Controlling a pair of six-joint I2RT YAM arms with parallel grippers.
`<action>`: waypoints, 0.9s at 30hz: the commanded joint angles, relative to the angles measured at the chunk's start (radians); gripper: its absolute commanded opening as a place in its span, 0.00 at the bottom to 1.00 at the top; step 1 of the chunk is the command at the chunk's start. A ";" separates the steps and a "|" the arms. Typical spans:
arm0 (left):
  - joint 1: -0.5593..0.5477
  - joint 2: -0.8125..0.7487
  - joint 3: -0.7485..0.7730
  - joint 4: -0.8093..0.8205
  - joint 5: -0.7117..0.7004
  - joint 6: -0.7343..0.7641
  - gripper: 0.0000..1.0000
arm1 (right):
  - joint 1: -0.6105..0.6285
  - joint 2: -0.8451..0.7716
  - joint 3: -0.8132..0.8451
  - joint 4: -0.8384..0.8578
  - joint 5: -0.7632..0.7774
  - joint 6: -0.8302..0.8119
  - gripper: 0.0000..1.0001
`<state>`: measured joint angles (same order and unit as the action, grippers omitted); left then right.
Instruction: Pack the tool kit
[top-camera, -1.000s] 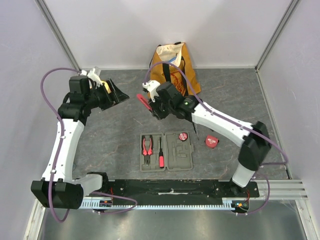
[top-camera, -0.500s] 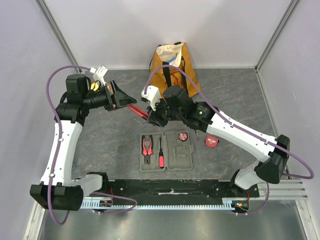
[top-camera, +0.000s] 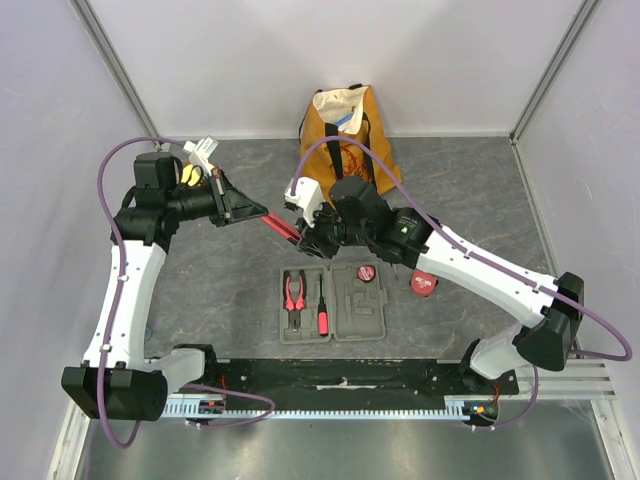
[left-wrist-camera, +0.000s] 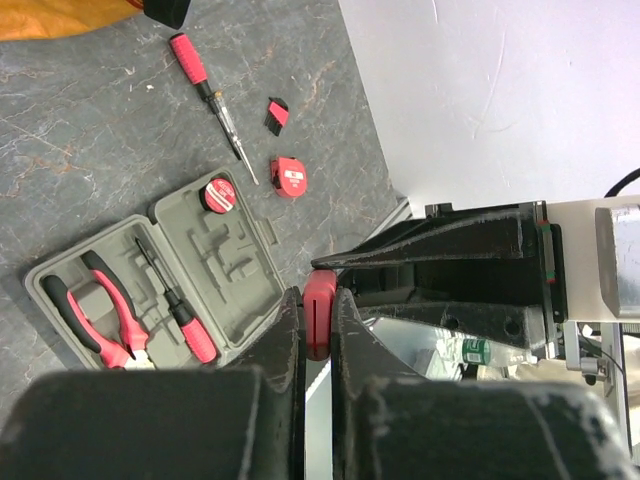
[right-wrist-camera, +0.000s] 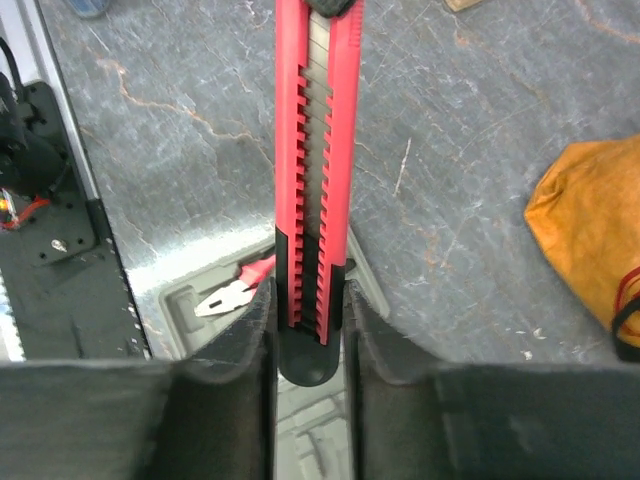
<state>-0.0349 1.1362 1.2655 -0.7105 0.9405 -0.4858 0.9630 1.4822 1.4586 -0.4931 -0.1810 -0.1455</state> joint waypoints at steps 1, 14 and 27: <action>-0.005 -0.016 0.009 0.000 0.023 0.042 0.02 | 0.000 -0.025 0.019 0.070 0.032 0.067 0.43; -0.007 -0.243 -0.038 0.460 -0.368 0.084 0.02 | -0.015 -0.092 0.037 0.218 0.416 1.008 0.97; -0.014 -0.291 -0.225 1.071 -0.465 0.233 0.02 | -0.037 0.087 0.221 0.533 0.278 1.742 0.96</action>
<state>-0.0418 0.8513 1.0634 0.1177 0.5068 -0.3592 0.9253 1.5024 1.5875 -0.1158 0.1532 1.3239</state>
